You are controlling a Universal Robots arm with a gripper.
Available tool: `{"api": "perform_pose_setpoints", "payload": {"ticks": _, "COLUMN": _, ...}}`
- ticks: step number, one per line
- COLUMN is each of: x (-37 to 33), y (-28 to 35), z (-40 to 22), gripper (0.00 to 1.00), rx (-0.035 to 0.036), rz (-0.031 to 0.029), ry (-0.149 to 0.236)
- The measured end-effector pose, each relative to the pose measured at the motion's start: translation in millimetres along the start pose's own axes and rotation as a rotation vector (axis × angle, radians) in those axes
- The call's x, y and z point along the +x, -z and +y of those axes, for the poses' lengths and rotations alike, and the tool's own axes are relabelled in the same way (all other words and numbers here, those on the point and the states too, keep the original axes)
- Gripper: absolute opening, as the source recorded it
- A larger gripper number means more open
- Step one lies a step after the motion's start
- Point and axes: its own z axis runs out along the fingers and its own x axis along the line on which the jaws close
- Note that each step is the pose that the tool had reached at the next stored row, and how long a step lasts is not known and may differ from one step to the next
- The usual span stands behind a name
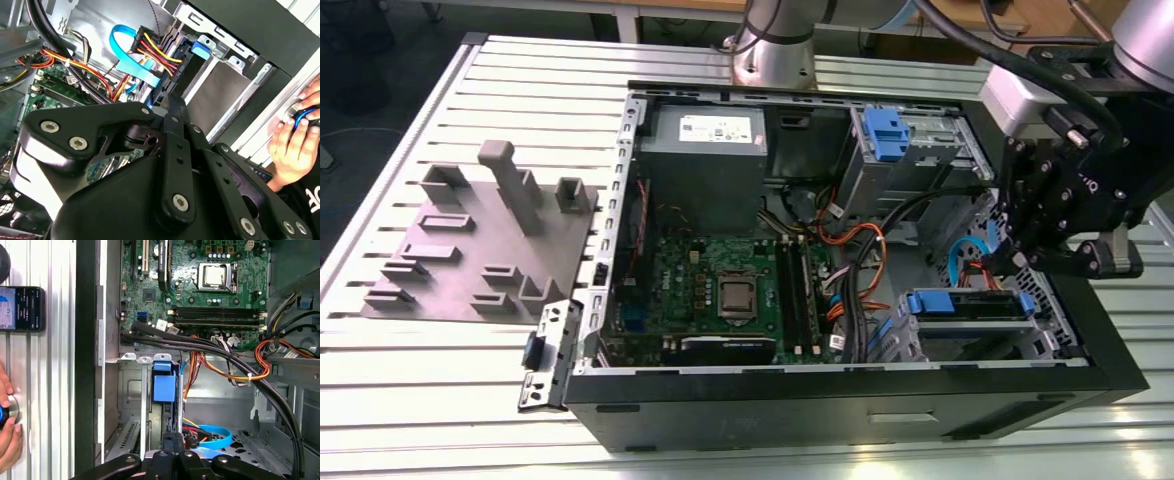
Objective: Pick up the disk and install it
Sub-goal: 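Insert the second disk wire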
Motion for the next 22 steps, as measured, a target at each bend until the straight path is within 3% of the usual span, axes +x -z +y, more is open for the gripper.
{"api": "perform_pose_setpoints", "payload": {"ticks": 3, "x": -2.9, "y": 0.2, "z": -0.8, "gripper": 0.11, "rx": -0.0069, "rz": 0.0003, "ry": 0.000}}
{"api": "perform_pose_setpoints", "payload": {"ticks": 12, "x": -9.0, "y": -2.5, "z": -7.0, "gripper": 0.11, "rx": -0.0393, "rz": -0.0003, "ry": 0.001}}
{"api": "perform_pose_setpoints", "payload": {"ticks": 16, "x": -11.9, "y": -3.8, "z": -7.0, "gripper": 0.11, "rx": -0.0438, "rz": -0.0014, "ry": 0.001}}
{"api": "perform_pose_setpoints", "payload": {"ticks": 22, "x": -13.1, "y": -4.2, "z": -7.0, "gripper": 0.11, "rx": -0.0445, "rz": -0.0014, "ry": 0.001}}
